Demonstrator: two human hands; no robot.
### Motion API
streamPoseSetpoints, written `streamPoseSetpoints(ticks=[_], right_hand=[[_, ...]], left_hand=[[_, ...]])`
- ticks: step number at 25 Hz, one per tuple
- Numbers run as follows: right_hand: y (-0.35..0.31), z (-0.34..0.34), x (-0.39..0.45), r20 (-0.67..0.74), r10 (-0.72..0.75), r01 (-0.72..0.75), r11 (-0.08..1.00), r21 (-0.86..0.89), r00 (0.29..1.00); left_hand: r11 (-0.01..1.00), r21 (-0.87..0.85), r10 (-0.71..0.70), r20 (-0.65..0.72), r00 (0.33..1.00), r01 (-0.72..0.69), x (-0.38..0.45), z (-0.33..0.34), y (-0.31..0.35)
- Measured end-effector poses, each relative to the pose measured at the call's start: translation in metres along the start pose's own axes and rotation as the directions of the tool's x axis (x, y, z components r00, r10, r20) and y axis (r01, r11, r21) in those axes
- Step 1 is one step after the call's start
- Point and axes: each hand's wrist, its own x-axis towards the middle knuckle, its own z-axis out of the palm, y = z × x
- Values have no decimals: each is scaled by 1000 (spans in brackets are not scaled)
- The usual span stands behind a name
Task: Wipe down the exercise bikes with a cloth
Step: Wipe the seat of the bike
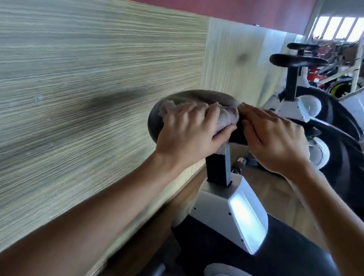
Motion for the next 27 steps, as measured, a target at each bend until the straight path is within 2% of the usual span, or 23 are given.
streamPoseSetpoints(ticks=[4,6,8,11,14,16,17,18,21,23,27], right_hand=[[7,2,1,75,14,-20,996,84,997],[11,-4,5,155,5,-26,991,130,988],[10,-17,12,336,40,-105,978,179,941],[-2,-47,19,641,53,-211,962,172,766],[-17,-97,6,810,77,-305,943,129,581],[-25,-142,-10,883,178,-513,855,79,434],[-28,-165,-17,898,221,-612,788,65,379],[-32,-188,-23,902,244,-686,724,75,357],[-37,-254,-26,861,343,-812,570,126,375],[-34,-291,-25,798,441,-848,506,157,411],[-18,-346,-22,644,605,-857,487,166,469]], left_hand=[[987,-153,40,-50,998,-47,-4,-6,-6],[969,-245,20,18,1000,-15,9,-17,-12],[945,-324,18,145,989,31,27,-33,-21],[894,-444,122,361,925,55,43,-57,-30],[865,-488,175,515,839,119,48,-91,-32],[857,-482,175,603,779,180,56,-117,-26],[848,-493,188,625,758,196,63,-129,-21],[832,-514,203,635,745,211,72,-141,-15],[764,-590,235,630,740,260,118,-171,10],[726,-638,245,589,770,257,156,-186,29],[688,-714,287,432,855,129,227,-204,51]])
